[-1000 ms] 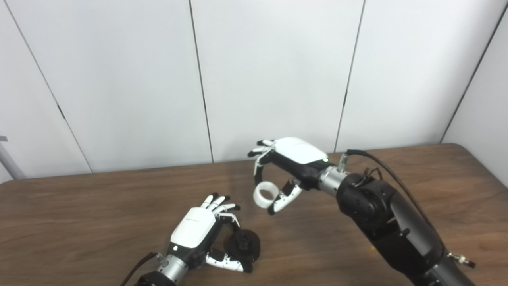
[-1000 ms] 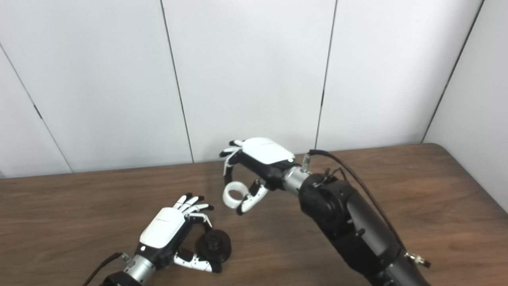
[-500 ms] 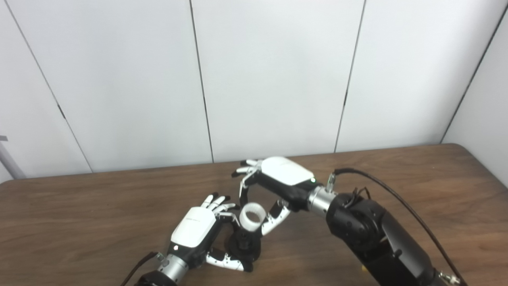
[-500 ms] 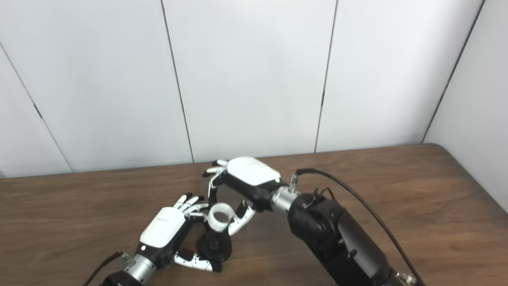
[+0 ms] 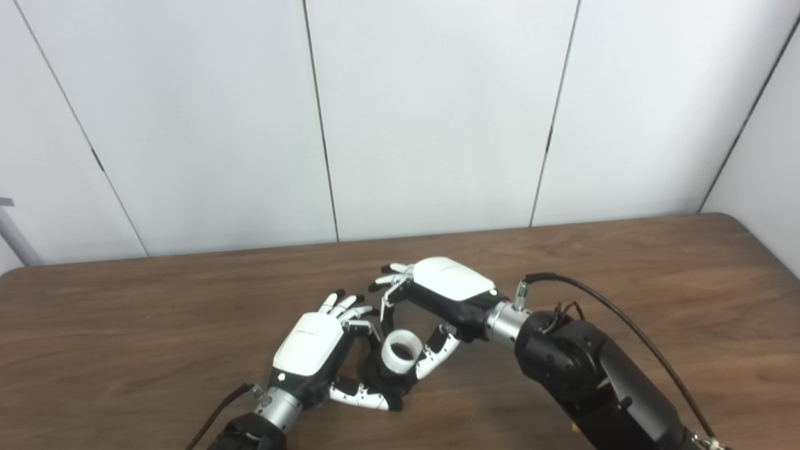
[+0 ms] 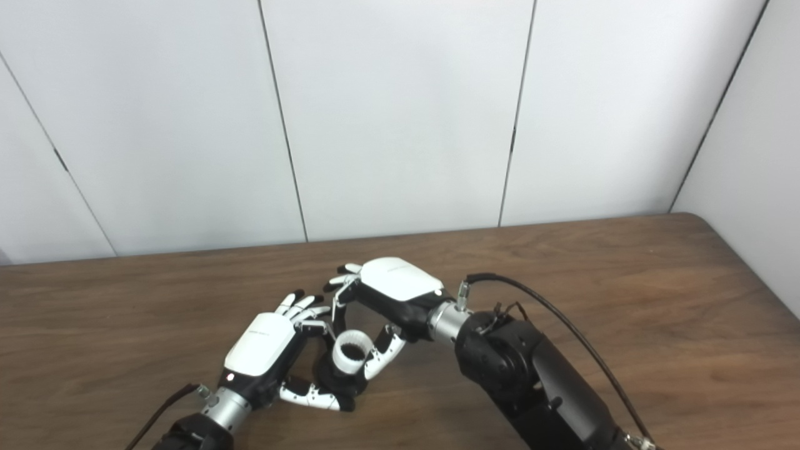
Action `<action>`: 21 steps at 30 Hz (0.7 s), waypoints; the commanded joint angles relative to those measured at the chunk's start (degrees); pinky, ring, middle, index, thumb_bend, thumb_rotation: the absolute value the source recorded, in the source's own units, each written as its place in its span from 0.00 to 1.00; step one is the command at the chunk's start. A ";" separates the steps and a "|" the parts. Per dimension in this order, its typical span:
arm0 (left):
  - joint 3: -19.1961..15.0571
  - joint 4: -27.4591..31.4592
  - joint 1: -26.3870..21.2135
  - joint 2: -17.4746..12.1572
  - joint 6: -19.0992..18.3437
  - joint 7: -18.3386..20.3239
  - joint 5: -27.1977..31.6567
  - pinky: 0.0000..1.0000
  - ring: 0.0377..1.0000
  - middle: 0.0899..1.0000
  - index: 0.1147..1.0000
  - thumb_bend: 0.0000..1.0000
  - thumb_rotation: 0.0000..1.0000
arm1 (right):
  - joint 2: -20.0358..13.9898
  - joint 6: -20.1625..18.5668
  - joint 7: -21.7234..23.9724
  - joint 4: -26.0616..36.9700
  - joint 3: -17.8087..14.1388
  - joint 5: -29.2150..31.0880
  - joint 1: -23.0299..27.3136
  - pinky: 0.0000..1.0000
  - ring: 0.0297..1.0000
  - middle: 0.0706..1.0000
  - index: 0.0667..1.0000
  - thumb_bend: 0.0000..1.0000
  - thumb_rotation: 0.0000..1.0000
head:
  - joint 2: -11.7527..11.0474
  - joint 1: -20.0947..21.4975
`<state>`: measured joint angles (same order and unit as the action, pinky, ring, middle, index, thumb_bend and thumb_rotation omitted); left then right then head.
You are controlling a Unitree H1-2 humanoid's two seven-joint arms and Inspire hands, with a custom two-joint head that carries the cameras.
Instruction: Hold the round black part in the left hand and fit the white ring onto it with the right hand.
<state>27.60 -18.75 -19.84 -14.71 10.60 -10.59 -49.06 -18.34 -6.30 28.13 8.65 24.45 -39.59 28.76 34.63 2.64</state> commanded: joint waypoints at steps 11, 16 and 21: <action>3.34 2.42 6.78 0.66 -4.16 5.50 -0.48 1.00 0.94 0.82 0.41 0.52 0.05 | 1.46 2.24 -1.17 0.80 -0.08 0.09 1.69 0.96 0.97 0.87 0.44 0.52 0.13 | 1.01 -0.88; 3.53 4.33 7.47 0.75 -5.12 6.24 -0.15 1.00 0.94 0.82 0.41 0.52 0.05 | 2.12 2.25 -0.93 0.97 0.20 0.08 1.42 0.96 0.97 0.87 0.44 0.52 0.13 | 1.29 -1.23; 3.77 5.64 7.84 0.88 -6.07 6.90 0.11 1.00 0.95 0.83 0.41 0.52 0.05 | 2.54 2.54 -0.91 0.69 0.49 0.07 1.60 0.97 0.97 0.87 0.44 0.52 0.13 | 1.15 -1.51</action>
<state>28.39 -11.37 -15.79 -14.08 4.79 -8.97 -48.89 -16.45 -5.19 28.15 8.09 25.19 -39.78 28.73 35.77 1.06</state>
